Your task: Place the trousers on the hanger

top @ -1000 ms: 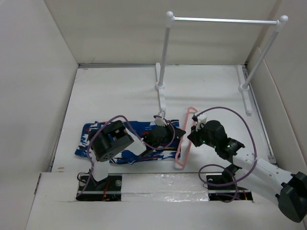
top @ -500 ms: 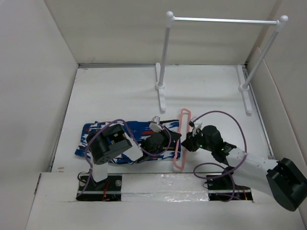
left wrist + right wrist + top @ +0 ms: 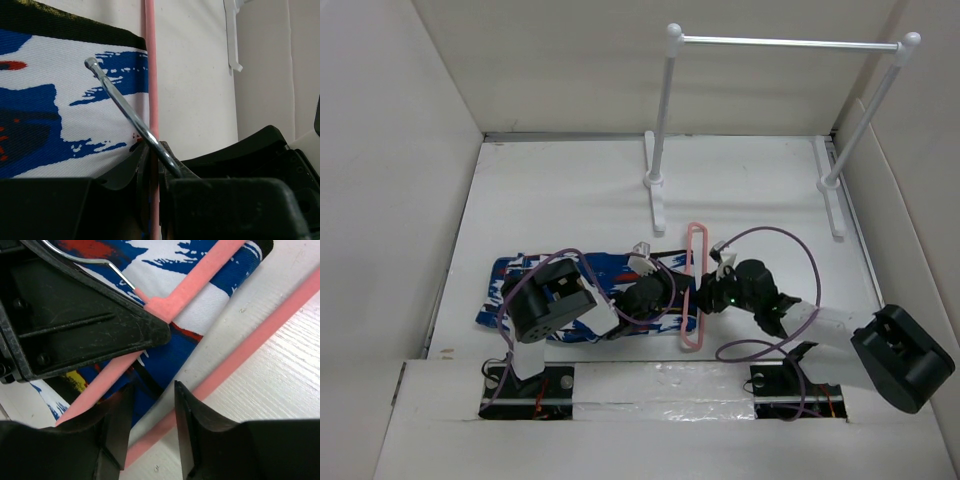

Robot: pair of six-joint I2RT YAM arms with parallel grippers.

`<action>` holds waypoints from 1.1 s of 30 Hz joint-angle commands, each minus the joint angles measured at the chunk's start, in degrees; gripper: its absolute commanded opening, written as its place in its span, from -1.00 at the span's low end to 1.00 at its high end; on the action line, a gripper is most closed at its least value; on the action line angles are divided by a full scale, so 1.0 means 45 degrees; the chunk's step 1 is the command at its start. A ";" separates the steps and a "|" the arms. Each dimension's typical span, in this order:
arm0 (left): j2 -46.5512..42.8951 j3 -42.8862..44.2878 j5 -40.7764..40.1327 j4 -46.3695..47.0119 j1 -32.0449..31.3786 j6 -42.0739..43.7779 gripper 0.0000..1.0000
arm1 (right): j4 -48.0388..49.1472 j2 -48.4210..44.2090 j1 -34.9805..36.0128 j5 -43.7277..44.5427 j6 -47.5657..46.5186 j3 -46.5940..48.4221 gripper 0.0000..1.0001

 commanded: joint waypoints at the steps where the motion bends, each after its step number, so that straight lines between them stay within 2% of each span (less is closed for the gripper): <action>1: 0.0116 0.0453 -0.0404 0.0412 0.0007 0.0310 -1.00 | 0.0709 0.0465 0.0050 0.0553 0.0189 0.0305 -0.06; 4: 0.0214 0.0550 -0.0384 0.0412 0.0007 0.0408 -1.00 | 0.1080 0.0876 0.0050 0.0202 0.0189 0.0384 -0.04; 7: 0.0253 0.0590 -0.0423 0.0372 0.0007 0.0526 -1.00 | 0.1548 0.1462 0.0050 0.0045 0.0325 0.0345 -0.24; 8: 0.0273 0.0609 -0.0423 0.0411 0.0007 0.0564 -1.00 | 0.1762 0.1773 0.0050 0.0006 0.0364 0.0306 -0.41; 10: 0.0273 0.0570 -0.0482 0.0450 0.0007 0.0662 -1.00 | 0.1978 0.1951 0.0050 0.0006 0.0500 0.0170 -0.60; 11: 0.0234 0.0551 -0.0501 0.0451 0.0007 0.0721 -1.00 | 0.2327 0.1971 0.0050 -0.0071 0.0579 0.0072 -0.91; 12: 0.0176 0.0473 -0.0559 0.0489 0.0007 0.0914 -1.00 | 0.2447 0.1778 0.0050 -0.0149 0.0618 -0.0122 -1.00; 14: 0.0059 0.0414 -0.0541 0.0703 0.0007 0.1266 -1.00 | 0.2236 0.1232 -0.0066 -0.0073 0.0736 -0.0260 -1.00; 16: -0.0059 0.0258 -0.0306 0.0957 0.0007 0.1892 -1.00 | 0.1496 -0.0288 -0.0203 0.0219 0.0639 -0.0280 -1.00; 20: -0.0371 0.0004 -0.0521 0.0647 0.0124 0.2166 -1.00 | -0.2207 -0.3569 -0.0806 0.2051 -0.0102 0.0031 -1.00; 22: -0.0489 -0.0133 -0.0463 0.0665 0.0240 0.2360 -1.00 | -0.3289 -0.4858 -0.1276 0.2426 -0.0511 0.0052 -1.00; 26: -0.1014 -0.0405 -0.0792 0.0395 0.0241 0.2538 -1.00 | -0.6549 -0.8118 -0.3614 0.2722 -0.1429 0.0228 -1.00; 33: -0.2030 -0.0933 -0.1087 -0.0562 0.0359 0.3298 -1.00 | -0.6946 -0.8575 -0.5007 0.2681 -0.1353 0.0461 -1.00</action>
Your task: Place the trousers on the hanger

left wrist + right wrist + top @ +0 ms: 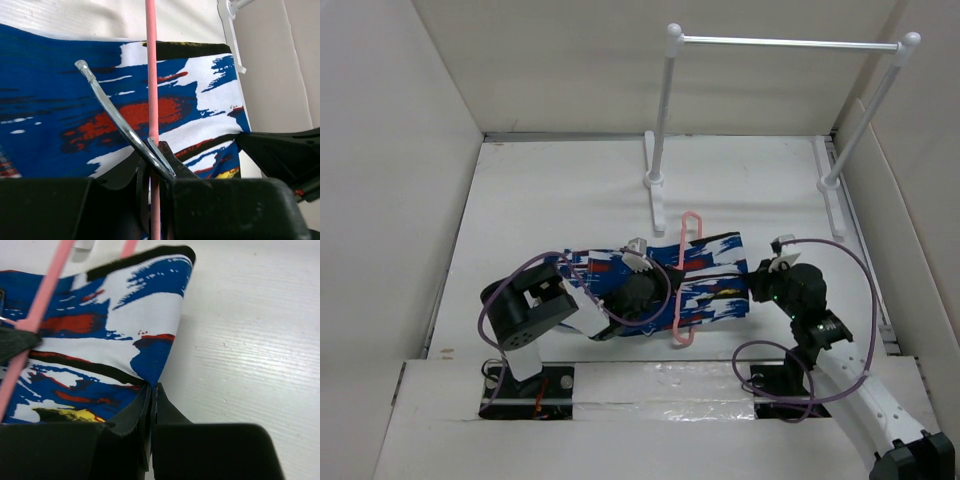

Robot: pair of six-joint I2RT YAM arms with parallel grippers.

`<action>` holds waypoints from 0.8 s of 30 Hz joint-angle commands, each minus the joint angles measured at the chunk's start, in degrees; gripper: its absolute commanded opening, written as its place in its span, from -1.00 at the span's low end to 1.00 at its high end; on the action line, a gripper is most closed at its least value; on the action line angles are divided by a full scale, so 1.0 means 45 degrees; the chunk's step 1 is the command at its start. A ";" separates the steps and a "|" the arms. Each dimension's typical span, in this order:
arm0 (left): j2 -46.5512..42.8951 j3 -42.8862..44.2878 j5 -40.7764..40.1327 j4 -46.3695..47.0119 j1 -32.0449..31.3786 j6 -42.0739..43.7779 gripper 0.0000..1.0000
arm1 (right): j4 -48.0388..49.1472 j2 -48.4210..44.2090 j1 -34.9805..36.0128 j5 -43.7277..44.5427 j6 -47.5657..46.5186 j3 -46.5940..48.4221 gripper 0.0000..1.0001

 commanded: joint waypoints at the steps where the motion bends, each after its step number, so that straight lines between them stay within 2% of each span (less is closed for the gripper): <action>1: -0.1151 -0.0520 -0.0781 -0.0720 0.0184 0.1059 -1.00 | -0.0563 -0.0231 -0.0753 0.1049 -0.0601 0.0767 -1.00; 10: -0.2267 -0.1088 -0.1777 -0.2514 0.0047 0.1042 -1.00 | -0.0740 0.0237 -0.2685 0.0935 -0.1460 0.1997 -1.00; 14: -0.2053 -0.0544 -0.2012 -0.3219 0.0047 0.0885 -1.00 | -0.0585 0.0199 -0.3118 0.0484 -0.1460 0.2467 -1.00; 18: -0.2072 -0.0522 -0.2129 -0.3844 0.0047 0.0690 -1.00 | -0.1384 0.0218 -0.3468 0.1029 -0.2006 0.3248 -1.00; 24: -0.2989 -0.0971 -0.1855 -0.4274 0.0301 0.0299 -1.00 | -0.1542 0.0724 -0.4210 0.1031 -0.2651 0.3484 -1.00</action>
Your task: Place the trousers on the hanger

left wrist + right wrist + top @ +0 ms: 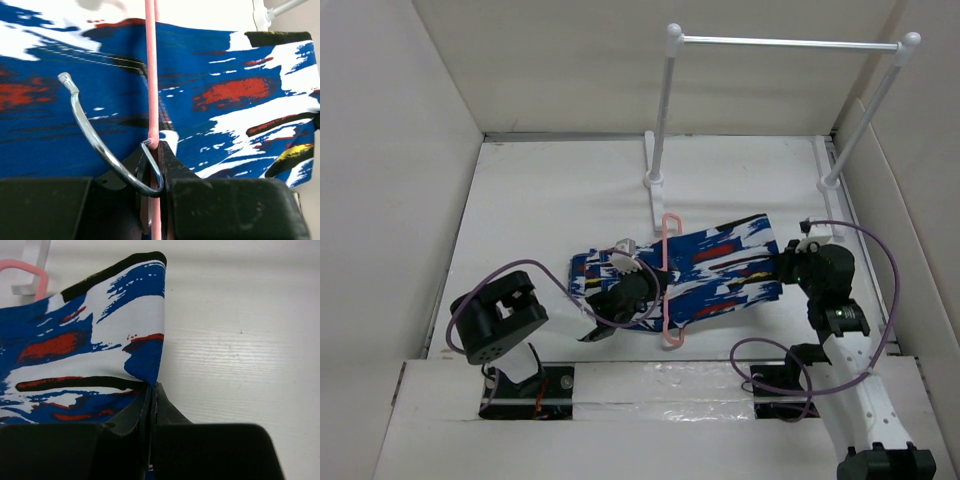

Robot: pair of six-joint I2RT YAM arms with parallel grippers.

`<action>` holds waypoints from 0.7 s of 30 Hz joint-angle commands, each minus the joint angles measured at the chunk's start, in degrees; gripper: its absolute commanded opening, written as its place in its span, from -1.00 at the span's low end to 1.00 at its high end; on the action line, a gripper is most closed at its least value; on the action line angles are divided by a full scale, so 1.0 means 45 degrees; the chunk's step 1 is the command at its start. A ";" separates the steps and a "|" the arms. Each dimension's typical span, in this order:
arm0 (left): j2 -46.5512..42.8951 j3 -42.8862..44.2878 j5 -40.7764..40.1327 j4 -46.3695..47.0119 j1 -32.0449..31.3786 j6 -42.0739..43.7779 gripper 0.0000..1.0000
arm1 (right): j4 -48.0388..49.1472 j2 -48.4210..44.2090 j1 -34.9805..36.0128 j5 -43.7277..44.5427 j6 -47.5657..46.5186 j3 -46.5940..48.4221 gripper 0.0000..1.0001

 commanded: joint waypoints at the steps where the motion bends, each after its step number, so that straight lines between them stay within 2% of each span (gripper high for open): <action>1: -0.0814 -0.0359 -0.0860 -0.1365 0.0267 0.0289 -1.00 | 0.0857 0.0327 -0.0792 0.1502 -0.0967 0.0754 -1.00; 4: -0.0893 -0.0339 -0.0783 -0.1388 0.0267 0.0406 -1.00 | 0.1188 0.0777 -0.1184 0.0686 -0.1026 0.0676 -1.00; 12: -0.0815 0.0051 -0.0704 -0.1641 0.0151 0.0680 -1.00 | 0.1620 0.1226 -0.1945 0.0135 -0.1065 0.0539 -1.00; 16: -0.1224 0.0733 -0.1757 -0.2616 -0.0415 0.0817 -1.00 | 0.2010 0.1831 -0.2082 -0.0217 -0.0928 0.0266 -1.00; 21: -0.1712 0.0911 -0.1721 -0.3049 -0.0417 0.0680 -1.00 | 0.2381 0.2086 -0.2082 -0.0392 -0.0811 -0.0105 -1.00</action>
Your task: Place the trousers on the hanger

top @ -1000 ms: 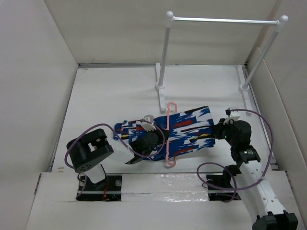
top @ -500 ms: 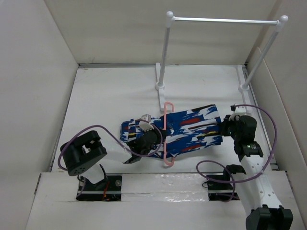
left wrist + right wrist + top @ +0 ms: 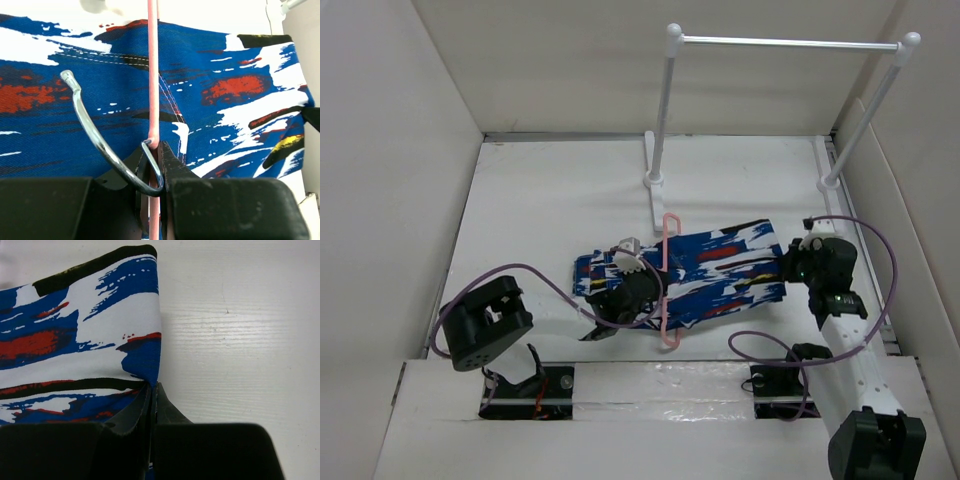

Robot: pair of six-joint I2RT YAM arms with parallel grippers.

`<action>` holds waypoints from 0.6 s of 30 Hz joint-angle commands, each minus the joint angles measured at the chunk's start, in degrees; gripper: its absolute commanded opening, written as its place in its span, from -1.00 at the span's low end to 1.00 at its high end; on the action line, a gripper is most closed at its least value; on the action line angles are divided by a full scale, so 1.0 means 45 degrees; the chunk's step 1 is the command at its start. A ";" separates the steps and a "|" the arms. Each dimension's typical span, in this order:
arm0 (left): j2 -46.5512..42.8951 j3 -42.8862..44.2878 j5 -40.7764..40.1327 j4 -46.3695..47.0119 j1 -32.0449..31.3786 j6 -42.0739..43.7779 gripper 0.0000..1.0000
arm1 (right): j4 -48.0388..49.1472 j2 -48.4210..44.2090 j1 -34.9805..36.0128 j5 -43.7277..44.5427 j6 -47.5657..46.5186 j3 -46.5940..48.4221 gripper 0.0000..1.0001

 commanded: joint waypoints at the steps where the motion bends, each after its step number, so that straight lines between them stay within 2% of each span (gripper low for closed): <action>1: -0.0998 0.0148 -0.0870 -0.0518 0.0045 0.0389 -1.00 | 0.1736 -0.0109 -0.0324 0.0425 -0.0272 -0.0095 -1.00; 8: -0.1781 0.0713 -0.0459 -0.0419 -0.0092 0.0720 -1.00 | 0.2380 0.0124 -0.0324 -0.0709 -0.0252 -0.0799 -1.00; 9: -0.1859 0.1043 -0.0479 -0.0651 -0.0208 0.0817 -1.00 | 0.2399 0.0202 -0.0324 -0.0962 -0.0426 -0.0761 -0.94; 10: -0.2014 0.1240 -0.0517 -0.0827 -0.0209 0.0973 -1.00 | 0.2148 0.0358 -0.0324 -0.1583 -0.0524 -0.0644 -0.70; 13: -0.2308 0.1846 -0.0460 -0.1335 -0.0209 0.1169 -1.00 | 0.1331 0.0321 0.0142 -0.2369 -0.0857 0.0136 -0.17; 14: -0.2541 0.2098 -0.0401 -0.1414 -0.0209 0.1247 -1.00 | 0.1055 -0.0028 0.0860 -0.2467 -0.0877 0.0680 0.08; 15: -0.2737 0.2236 -0.0304 -0.1628 -0.0209 0.1287 -1.00 | 0.0491 -0.0283 0.1351 -0.2198 -0.0838 0.0936 0.24; 17: -0.2855 0.2703 -0.0264 -0.1882 -0.0209 0.1384 -1.00 | 0.0155 -0.1177 0.2463 -0.1729 -0.0527 0.1367 0.30; 18: -0.2875 0.2822 -0.0264 -0.2019 -0.0209 0.1385 -1.00 | 0.0038 -0.1454 0.3687 -0.1417 -0.0061 0.1639 0.30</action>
